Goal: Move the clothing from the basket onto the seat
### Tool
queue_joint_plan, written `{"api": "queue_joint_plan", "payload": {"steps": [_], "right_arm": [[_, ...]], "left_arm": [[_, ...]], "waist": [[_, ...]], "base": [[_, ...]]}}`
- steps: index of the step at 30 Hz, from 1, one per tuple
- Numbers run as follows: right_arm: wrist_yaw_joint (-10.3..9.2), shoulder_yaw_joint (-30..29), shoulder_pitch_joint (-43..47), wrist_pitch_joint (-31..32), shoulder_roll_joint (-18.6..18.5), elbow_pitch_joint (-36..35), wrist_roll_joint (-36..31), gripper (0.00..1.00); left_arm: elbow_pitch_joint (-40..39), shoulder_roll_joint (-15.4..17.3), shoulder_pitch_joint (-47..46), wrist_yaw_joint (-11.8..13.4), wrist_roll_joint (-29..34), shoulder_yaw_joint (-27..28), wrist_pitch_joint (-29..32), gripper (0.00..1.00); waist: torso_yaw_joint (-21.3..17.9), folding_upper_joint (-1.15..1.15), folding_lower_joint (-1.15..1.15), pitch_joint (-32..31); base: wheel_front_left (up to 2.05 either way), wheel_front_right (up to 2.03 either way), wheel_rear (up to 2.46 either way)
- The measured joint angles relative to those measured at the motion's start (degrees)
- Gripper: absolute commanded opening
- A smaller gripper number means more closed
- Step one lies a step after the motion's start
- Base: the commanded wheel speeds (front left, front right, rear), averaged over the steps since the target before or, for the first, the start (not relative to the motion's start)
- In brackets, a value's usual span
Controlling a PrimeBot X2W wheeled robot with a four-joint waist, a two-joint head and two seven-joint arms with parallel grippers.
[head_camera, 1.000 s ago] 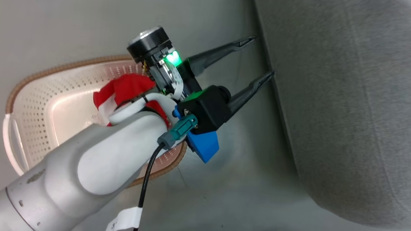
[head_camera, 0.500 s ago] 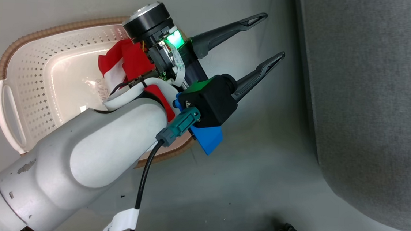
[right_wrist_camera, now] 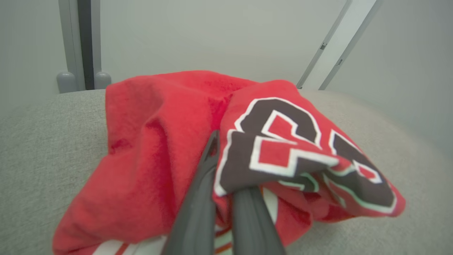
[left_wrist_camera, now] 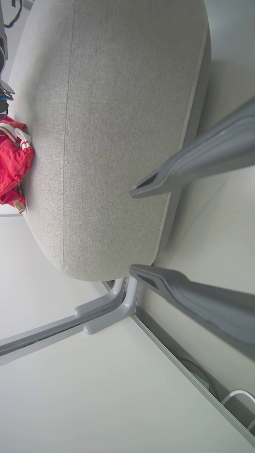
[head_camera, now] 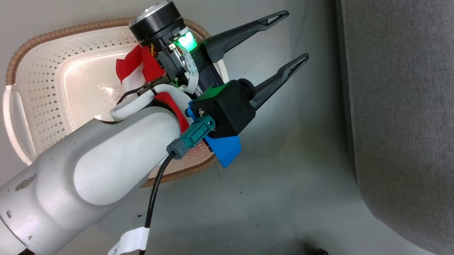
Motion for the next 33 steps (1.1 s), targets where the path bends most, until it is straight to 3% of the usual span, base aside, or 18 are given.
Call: {"api": "queue_joint_plan", "payload": {"steps": [6,18,26,33], "right_arm": [[0.00,-0.58,2.90,0.00,0.71,-1.57,0.44,1.00],[0.00,2.26,20.20,-0.01,3.52,-12.68,1.81,1.00],[0.00,11.57,26.36,-0.01,6.61,-20.59,0.16,1.00],[0.00,20.43,28.09,-0.01,7.79,-21.76,0.31,1.00]], "left_arm": [[1.15,-0.47,0.23,0.55,-0.55,-0.16,-1.40,1.00],[6.41,-3.72,6.18,3.53,-4.77,2.71,-5.14,1.00],[4.46,-5.22,14.17,5.77,-5.91,11.61,-5.32,1.00],[2.89,-6.42,21.57,6.81,-4.64,21.34,-5.32,1.00]], "waist": [[-0.04,0.00,0.00,-1.98],[0.18,0.00,-0.01,-12.81],[2.19,0.00,-0.01,-21.91],[6.19,0.00,-0.01,-28.07]], "base": [[0.00,0.00,0.00],[0.00,0.00,0.00],[0.00,0.00,0.00],[0.00,0.00,0.00]]}}
